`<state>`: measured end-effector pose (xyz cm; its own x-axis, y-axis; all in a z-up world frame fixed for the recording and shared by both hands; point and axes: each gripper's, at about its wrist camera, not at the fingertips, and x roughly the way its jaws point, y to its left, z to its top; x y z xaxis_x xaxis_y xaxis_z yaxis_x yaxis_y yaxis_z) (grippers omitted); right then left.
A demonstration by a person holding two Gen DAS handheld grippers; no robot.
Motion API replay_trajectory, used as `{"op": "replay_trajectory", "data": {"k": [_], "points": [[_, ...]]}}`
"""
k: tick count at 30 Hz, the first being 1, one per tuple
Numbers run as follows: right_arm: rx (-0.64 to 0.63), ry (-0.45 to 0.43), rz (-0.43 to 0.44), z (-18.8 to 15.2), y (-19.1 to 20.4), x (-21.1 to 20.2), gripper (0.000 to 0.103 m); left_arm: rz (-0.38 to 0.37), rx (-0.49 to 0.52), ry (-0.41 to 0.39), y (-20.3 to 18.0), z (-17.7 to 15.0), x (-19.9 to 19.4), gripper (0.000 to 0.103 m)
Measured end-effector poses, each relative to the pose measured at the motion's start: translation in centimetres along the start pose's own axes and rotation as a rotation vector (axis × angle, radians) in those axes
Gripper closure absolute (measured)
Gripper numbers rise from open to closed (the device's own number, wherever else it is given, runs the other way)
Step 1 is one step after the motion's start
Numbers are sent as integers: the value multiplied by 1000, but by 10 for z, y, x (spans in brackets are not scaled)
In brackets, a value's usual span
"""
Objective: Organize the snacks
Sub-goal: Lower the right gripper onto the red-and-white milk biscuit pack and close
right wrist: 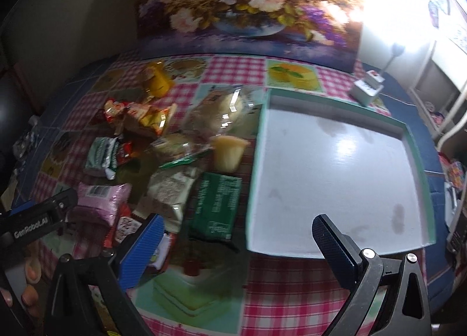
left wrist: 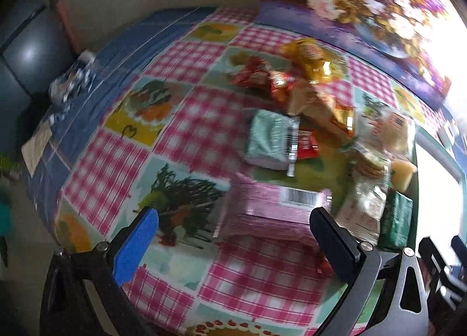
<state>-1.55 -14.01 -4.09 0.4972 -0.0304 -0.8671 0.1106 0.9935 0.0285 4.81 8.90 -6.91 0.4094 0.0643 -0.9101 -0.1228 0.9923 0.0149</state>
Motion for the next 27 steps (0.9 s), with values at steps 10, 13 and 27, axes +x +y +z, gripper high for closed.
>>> {"op": "replay_trajectory", "data": {"k": [10,13,27], "points": [[-133,97,82,-1,45,28,0,5,-81,38,23,-1,17,0],[-190,119,93,-3,60,34,0,6,-86,46,24,-1,19,0],[-328,189,107,-11,94,56,2,20,-114,64,30,-1,27,0]]}}
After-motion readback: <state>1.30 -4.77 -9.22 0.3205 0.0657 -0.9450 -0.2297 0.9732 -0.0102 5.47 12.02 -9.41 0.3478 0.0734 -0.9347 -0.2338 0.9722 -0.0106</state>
